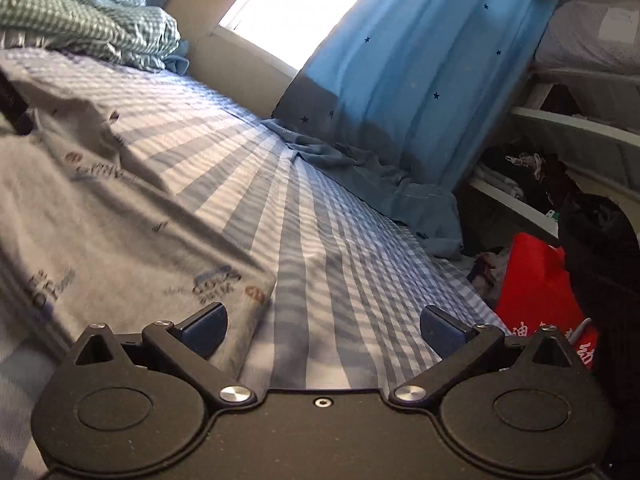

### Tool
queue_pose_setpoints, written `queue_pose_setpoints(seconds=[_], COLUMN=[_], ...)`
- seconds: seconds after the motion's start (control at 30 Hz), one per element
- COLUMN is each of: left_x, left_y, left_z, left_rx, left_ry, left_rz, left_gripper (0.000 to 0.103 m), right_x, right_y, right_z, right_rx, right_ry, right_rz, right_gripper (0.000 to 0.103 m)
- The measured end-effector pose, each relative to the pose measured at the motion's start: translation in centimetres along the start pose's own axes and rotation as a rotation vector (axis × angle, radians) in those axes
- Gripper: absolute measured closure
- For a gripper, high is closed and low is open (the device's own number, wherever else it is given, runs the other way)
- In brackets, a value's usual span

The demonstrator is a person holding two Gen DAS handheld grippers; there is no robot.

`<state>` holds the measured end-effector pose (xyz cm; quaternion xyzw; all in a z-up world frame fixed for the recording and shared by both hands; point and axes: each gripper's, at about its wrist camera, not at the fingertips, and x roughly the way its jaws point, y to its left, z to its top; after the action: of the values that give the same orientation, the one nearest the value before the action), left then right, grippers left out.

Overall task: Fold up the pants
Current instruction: 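Open both grippers and release the folded edge onto the pants, then grasp the waistband with the left gripper and lift it up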

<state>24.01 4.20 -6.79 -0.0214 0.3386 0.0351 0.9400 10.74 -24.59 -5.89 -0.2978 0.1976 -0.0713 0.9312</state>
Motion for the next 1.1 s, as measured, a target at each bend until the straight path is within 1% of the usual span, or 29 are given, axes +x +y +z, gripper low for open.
queue_pose_setpoints(seconds=[0.1,0.17,0.2,0.27,0.33,0.37,0.43,0.53,0.63,0.73,0.8,0.87,0.9,0.97,1.03,1.1], left_x=[-0.2,-0.9,-1.2,-1.5,-1.2,-1.4,-1.9,-3.2,-5.1,-6.9,-7.8,-8.2,-8.1,-7.6,-7.1,-6.4], left_y=[0.3,0.2,0.2,-0.1,-0.3,-0.2,0.1,1.4,4.2,8.4,11.7,15.0,16.6,19.4,21.8,23.7], left_z=[0.3,0.4,0.3,-0.1,-0.8,-0.8,-0.6,-0.3,-0.7,-1.5,-2.0,-2.3,-2.4,-2.5,-2.4,-2.3], left_rx=[-0.01,-0.021,-0.021,-0.002,0.013,0.006,-0.013,-0.052,-0.122,-0.216,-0.28,-0.335,-0.357,-0.397,-0.445,-0.49], left_ry=[0.011,0.009,0.002,0.005,0.018,0.01,0.028,0.03,0.003,-0.003,-0.015,-0.018,-0.022,-0.021,-0.037,-0.063], left_rz=[-0.005,0.006,0.009,0.019,0.026,0.023,0.012,0.004,0.017,0.046,0.084,0.132,0.148,0.16,0.123,0.051], left_gripper=[0.0,0.0,0.0,0.0,0.0,0.0,0.0,0.0,0.0,0.0,0.0,0.0,0.0,0.0,0.0,0.001], right_x=[-0.8,-1.2,-1.6,-2.4,-2.1,-2.1,-2.4,-3.1,-3.5,-3.2,-3.0,-2.6,-2.2,-1.2,-0.1,0.5], right_y=[-0.1,-0.5,-0.7,-0.7,0.2,0.5,0.3,-0.4,0.7,3.8,6.3,8.8,10.1,12.5,14.5,15.8], right_z=[-1.0,-0.8,-0.7,-0.7,-1.1,-1.3,-0.6,0.9,3.5,6.8,9.2,11.4,12.3,13.8,14.4,14.1], right_rx=[0.036,0.064,0.079,0.103,0.08,0.071,0.074,0.144,0.153,0.104,0.072,0.039,0.025,-0.001,-0.021,-0.028], right_ry=[0.018,0.035,0.03,0.024,0.06,0.054,0.055,0.007,-0.067,-0.124,-0.164,-0.193,-0.195,-0.164,-0.118,-0.085], right_rz=[-0.022,-0.033,-0.037,-0.017,0.009,-0.004,-0.01,0.047,0.11,0.209,0.282,0.337,0.357,0.382,0.392,0.384], right_gripper=[0.001,0.001,0.001,0.001,0.001,0.001,0.001,0.001,0.001,0.001,0.001,0.001,0.001,0.001,0.001,0.001])
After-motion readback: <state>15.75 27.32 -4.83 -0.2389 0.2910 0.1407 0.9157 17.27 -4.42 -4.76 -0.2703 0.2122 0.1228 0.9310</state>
